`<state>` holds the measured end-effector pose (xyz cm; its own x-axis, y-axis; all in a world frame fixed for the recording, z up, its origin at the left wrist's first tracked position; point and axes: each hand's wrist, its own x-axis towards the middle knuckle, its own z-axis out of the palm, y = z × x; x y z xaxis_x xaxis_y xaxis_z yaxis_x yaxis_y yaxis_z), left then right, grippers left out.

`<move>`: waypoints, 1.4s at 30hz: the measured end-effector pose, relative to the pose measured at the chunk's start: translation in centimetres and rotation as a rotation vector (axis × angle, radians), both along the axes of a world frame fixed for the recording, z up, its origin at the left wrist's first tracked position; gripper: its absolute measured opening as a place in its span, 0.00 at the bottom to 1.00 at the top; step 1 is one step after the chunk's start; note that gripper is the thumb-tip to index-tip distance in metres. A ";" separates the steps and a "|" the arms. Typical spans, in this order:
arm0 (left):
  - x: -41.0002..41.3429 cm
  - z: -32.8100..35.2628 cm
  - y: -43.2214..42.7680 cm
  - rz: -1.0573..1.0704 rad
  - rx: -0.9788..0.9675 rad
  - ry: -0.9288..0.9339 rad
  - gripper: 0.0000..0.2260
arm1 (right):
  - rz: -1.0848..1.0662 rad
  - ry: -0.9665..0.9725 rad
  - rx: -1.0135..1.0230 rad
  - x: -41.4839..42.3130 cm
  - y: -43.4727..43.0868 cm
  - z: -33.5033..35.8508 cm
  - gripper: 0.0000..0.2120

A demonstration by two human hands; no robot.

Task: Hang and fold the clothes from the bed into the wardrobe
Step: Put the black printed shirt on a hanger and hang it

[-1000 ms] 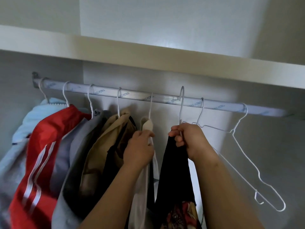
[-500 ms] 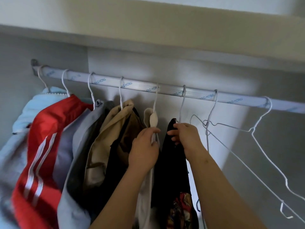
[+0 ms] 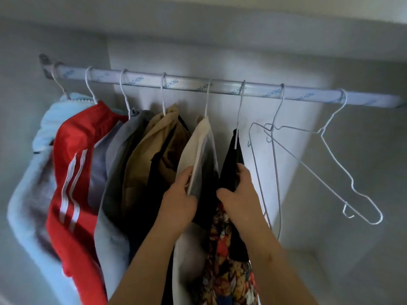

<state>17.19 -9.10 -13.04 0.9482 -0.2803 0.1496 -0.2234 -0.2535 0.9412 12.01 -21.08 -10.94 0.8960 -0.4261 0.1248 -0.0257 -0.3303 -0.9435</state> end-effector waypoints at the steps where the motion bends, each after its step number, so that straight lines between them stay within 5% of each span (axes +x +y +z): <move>1: -0.2 -0.2 0.8 0.030 0.007 -0.013 0.30 | -0.004 -0.005 -0.023 -0.4 0.2 -0.3 0.33; 7: -0.6 0.0 4.5 0.187 0.061 -0.055 0.29 | -0.265 -0.025 -0.180 -2.5 -0.1 -1.1 0.22; 20: -5.5 -2.7 4.2 0.025 0.087 0.005 0.21 | -0.221 0.138 -0.245 -4.7 4.2 -5.3 0.24; 27: -9.4 -5.7 5.5 0.066 0.081 0.125 0.14 | -0.208 0.098 -0.072 -10.0 5.7 -6.8 0.23; 34: -18.7 -8.9 7.7 0.038 0.071 0.332 0.12 | -0.266 0.204 0.173 -19.0 8.2 -10.9 0.04; 42: -30.1 -12.5 10.5 -0.030 0.112 0.664 0.07 | -0.346 0.389 0.460 -31.8 12.3 -17.3 0.03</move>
